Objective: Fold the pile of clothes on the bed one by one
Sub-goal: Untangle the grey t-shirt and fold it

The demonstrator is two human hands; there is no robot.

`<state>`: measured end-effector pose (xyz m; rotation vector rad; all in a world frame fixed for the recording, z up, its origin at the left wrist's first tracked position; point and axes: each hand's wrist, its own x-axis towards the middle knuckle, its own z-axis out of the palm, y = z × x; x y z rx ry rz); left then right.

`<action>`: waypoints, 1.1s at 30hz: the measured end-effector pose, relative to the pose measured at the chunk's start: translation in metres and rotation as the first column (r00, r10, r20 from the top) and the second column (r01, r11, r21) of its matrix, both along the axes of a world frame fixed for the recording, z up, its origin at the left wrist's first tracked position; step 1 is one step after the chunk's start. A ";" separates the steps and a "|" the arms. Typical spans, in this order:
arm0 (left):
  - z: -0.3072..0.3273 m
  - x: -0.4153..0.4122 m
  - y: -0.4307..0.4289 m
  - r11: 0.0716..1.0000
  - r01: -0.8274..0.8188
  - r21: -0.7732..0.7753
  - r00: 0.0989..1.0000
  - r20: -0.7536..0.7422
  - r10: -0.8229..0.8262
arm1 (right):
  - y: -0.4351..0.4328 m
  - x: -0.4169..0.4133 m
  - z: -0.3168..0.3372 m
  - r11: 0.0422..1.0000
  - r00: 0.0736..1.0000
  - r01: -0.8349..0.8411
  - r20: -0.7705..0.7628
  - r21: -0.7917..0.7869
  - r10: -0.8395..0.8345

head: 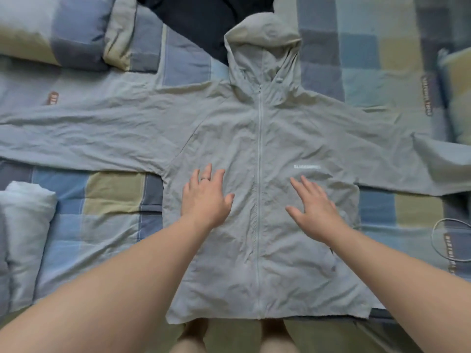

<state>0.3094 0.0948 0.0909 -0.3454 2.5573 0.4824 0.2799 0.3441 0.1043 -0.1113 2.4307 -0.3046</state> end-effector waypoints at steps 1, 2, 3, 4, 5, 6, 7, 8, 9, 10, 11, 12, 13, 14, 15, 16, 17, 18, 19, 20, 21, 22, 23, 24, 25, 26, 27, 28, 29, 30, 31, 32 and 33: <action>0.005 -0.014 0.004 1.000 -0.002 -0.001 1.000 0.010 0.002 | 0.009 -0.015 0.005 1.000 1.000 -0.008 -0.013 -0.003 0.008; 0.010 -0.027 0.008 1.000 -0.011 -0.005 1.000 0.017 0.011 | 0.017 -0.030 0.010 1.000 0.999 -0.020 -0.033 -0.008 0.019; 0.015 -0.041 0.010 1.000 -0.018 -0.016 1.000 0.026 0.018 | 0.024 -0.046 0.016 0.999 0.998 -0.032 -0.049 -0.019 0.031; 0.021 -0.052 0.013 0.999 -0.024 -0.029 0.999 0.035 0.025 | 0.032 -0.059 0.023 0.999 0.998 -0.039 -0.058 -0.034 0.037; 0.026 -0.065 0.016 0.998 -0.040 -0.044 0.999 0.030 0.041 | 0.039 -0.074 0.030 0.998 0.997 -0.042 -0.073 -0.051 0.039; 0.029 -0.077 0.018 0.996 -0.062 -0.058 0.998 0.019 0.064 | 0.046 -0.087 0.034 0.996 0.995 -0.056 -0.091 -0.063 0.050; 0.032 -0.088 0.021 0.994 -0.083 -0.066 0.996 0.011 0.084 | 0.051 -0.100 0.038 0.995 0.993 -0.072 -0.101 -0.069 0.064; 0.034 -0.100 0.025 0.993 -0.100 -0.069 0.995 0.004 0.100 | 0.056 -0.113 0.042 0.994 0.991 -0.082 -0.108 -0.073 0.074; 0.035 -0.112 0.028 0.991 -0.117 -0.070 0.993 -0.006 0.117 | 0.060 -0.125 0.044 0.993 0.991 -0.083 -0.114 -0.079 0.074; 0.034 -0.124 0.031 0.989 -0.136 -0.066 0.991 -0.016 0.135 | 0.063 -0.136 0.045 0.993 0.990 -0.080 -0.123 -0.088 0.069; 0.031 -0.136 0.033 0.986 -0.156 -0.051 0.988 -0.018 0.155 | 0.065 -0.148 0.044 0.993 0.990 -0.074 -0.131 -0.094 0.061; 0.025 -0.149 0.034 0.983 -0.178 -0.032 0.984 -0.016 0.178 | 0.066 -0.160 0.042 0.993 0.989 -0.069 -0.139 -0.097 0.055; 0.017 -0.162 0.034 0.979 -0.203 -0.011 0.979 -0.017 0.203 | 0.066 -0.171 0.039 0.993 0.989 -0.064 -0.143 -0.095 0.050; 0.005 -0.178 0.032 0.973 -0.228 0.022 0.973 -0.022 0.228 | 0.065 -0.183 0.033 0.994 0.989 -0.061 -0.138 -0.089 0.049; -0.007 -0.194 0.029 0.966 -0.253 0.060 0.966 -0.035 0.255 | 0.064 -0.196 0.027 0.995 0.990 -0.062 -0.132 -0.084 0.050; -0.023 -0.212 0.024 0.956 -0.276 0.097 0.958 -0.057 0.283 | 0.060 -0.212 0.015 0.995 0.990 -0.064 -0.129 -0.081 0.054; -0.042 -0.233 0.019 0.945 -0.296 0.143 0.947 -0.083 0.309 | 0.056 -0.230 0.000 0.995 0.990 -0.061 -0.133 -0.082 0.050; -0.060 -0.257 0.014 0.927 -0.316 0.203 0.932 -0.113 0.343 | 0.050 -0.252 -0.018 0.994 0.988 -0.055 -0.147 -0.095 0.040; -0.080 -0.279 0.009 0.902 -0.338 0.267 0.914 -0.137 0.383 | 0.043 -0.272 -0.038 0.993 0.987 -0.041 -0.160 -0.114 0.023; -0.101 -0.304 0.005 0.879 -0.348 0.327 0.893 -0.170 0.417 | 0.036 -0.294 -0.061 0.990 0.984 -0.010 -0.175 -0.143 -0.016; -0.119 -0.330 0.000 0.862 -0.337 0.378 0.876 -0.211 0.435 | 0.027 -0.316 -0.080 0.984 0.979 0.023 -0.196 -0.175 -0.057; -0.135 -0.351 -0.004 0.845 -0.329 0.422 0.856 -0.244 0.456 | 0.020 -0.335 -0.098 0.978 0.973 0.053 -0.208 -0.203 -0.096; -0.150 -0.373 -0.010 0.830 -0.321 0.457 0.834 -0.278 0.476 | 0.014 -0.354 -0.114 0.972 0.967 0.077 -0.222 -0.220 -0.127; -0.162 -0.392 -0.015 0.811 -0.317 0.492 0.812 -0.301 0.500 | 0.009 -0.371 -0.127 0.968 0.960 0.103 -0.231 -0.231 -0.157; -0.171 -0.409 -0.019 0.771 -0.335 0.541 0.783 -0.295 0.548 | 0.005 -0.386 -0.138 0.961 0.954 0.134 -0.232 -0.243 -0.192; -0.178 -0.425 -0.024 0.705 -0.376 0.601 0.738 -0.266 0.620 | 0.002 -0.401 -0.149 0.948 0.946 0.173 -0.221 -0.269 -0.235; -0.181 -0.441 -0.027 0.614 -0.426 0.665 0.678 -0.215 0.703 | -0.003 -0.415 -0.156 0.929 0.936 0.213 -0.210 -0.302 -0.283; -0.183 -0.455 -0.029 0.505 -0.483 0.715 0.607 -0.142 0.782 | -0.007 -0.427 -0.166 0.901 0.921 0.261 -0.189 -0.347 -0.340; -0.185 -0.470 -0.031 0.405 -0.533 0.742 0.538 -0.072 0.840 | -0.012 -0.441 -0.173 0.872 0.905 0.293 -0.179 -0.393 -0.385; -0.186 -0.482 -0.033 0.340 -0.562 0.754 0.494 -0.024 0.869 | -0.018 -0.455 -0.179 0.844 0.890 0.307 -0.183 -0.439 -0.418; -0.188 -0.490 -0.035 0.314 -0.576 0.755 0.480 0.001 0.877 | -0.025 -0.470 -0.182 0.827 0.878 0.304 -0.198 -0.473 -0.436; -0.190 -0.497 -0.038 0.319 -0.573 0.755 0.491 0.004 0.871 | -0.033 -0.486 -0.185 0.807 0.865 0.298 -0.213 -0.509 -0.454; -0.194 -0.502 -0.041 0.342 -0.559 0.755 0.515 -0.007 0.857 | -0.039 -0.501 -0.186 0.775 0.850 0.310 -0.204 -0.551 -0.485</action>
